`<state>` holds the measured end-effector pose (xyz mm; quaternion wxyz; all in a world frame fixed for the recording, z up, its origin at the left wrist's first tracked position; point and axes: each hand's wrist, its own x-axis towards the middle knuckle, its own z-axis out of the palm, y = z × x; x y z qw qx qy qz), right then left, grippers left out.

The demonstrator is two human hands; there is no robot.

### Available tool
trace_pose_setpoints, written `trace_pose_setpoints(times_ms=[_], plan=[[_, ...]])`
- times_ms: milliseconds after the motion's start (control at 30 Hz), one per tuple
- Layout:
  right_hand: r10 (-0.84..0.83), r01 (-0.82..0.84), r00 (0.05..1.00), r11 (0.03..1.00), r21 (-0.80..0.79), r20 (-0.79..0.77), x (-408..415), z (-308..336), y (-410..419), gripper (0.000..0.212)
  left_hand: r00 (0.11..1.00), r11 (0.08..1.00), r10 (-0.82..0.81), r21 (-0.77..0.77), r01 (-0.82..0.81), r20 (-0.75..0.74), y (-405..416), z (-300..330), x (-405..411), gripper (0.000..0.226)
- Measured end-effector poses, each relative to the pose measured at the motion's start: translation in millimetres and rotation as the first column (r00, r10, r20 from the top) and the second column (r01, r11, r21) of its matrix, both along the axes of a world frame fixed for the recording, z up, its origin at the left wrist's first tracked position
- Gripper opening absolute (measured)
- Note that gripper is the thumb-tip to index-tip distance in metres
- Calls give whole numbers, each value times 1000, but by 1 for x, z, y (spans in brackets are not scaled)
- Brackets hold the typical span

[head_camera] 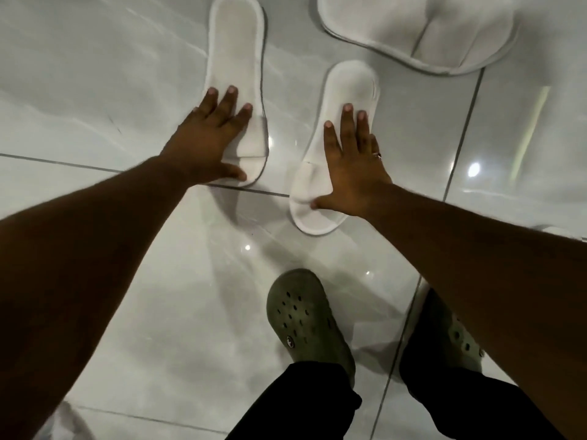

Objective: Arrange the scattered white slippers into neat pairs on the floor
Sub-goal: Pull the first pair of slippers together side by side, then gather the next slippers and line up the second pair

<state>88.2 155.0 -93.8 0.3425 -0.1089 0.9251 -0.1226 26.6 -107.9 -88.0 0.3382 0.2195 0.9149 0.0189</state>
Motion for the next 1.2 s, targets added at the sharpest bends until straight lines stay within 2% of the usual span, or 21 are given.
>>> trace_pose_setpoints(times_ms=[100, 333, 467, 567, 633, 700, 767, 833, 900, 967, 1033, 1100, 1133, 1200], plan=[[40, -40, 999, 999, -6, -29, -15, -2, -23, 138, 998, 998, -55, -5, 55, 17, -20, 3, -2, 116], [91, -94, 993, 995, -40, -73, -43, -7, -48, 138, 997, 997, 71, 24, -72, 26, -35, 2, 10, 116], [109, -112, 991, 993, -24, -77, -45, -8, -51, 137, 999, 998, 49, 37, -49, 11, -37, 0, 10, 116], [97, -99, 994, 994, -48, -42, -47, 0, -46, 133, 1000, 1000, 9, -18, -8, 20, -36, 2, 8, 117], [33, -34, 999, 997, -63, -17, -47, 11, -32, 125, 1000, 998, 9, -68, -8, 7, -29, 8, 7, 113], [-70, 68, 997, 996, -55, -31, -39, 24, 0, 115, 995, 994, 94, -62, -95, -20, -11, 17, 5, 106], [-186, 186, 980, 982, -17, -64, -23, 36, 55, 105, 979, 981, 194, 32, -192, -67, 25, 28, -1, 101], [-298, 303, 951, 950, 74, -78, 2, 46, 119, 99, 966, 967, 222, 154, -201, -129, 76, 36, -9, 95], [-447, 453, 891, 872, 187, -77, 34, 57, 180, 96, 955, 942, 256, 261, -211, -149, 135, 37, -17, 88], [-613, 612, 784, 740, 278, -96, 70, 69, 228, 90, 932, 896, 356, 306, -320, -66, 198, 33, -24, 88], [-789, 763, 602, 525, 376, -120, 105, 74, 259, 85, 895, 853, 447, 297, -429, 8, 251, 24, -36, 93], [-923, 813, 372, 275, 513, -94, 138, 69, 282, 98, 867, 831, 498, 284, -479, 6, 296, 13, -49, 95], [-965, 815, 259, 193, 547, -45, 152, 63, 290, 111, 853, 823, 521, 270, -499, -12, 314, 5, -57, 98], [-993, 842, 75, 113, 527, 93, 172, 46, 297, 135, 804, 782, 595, 239, -575, -15, 337, -11, -71, 105]])
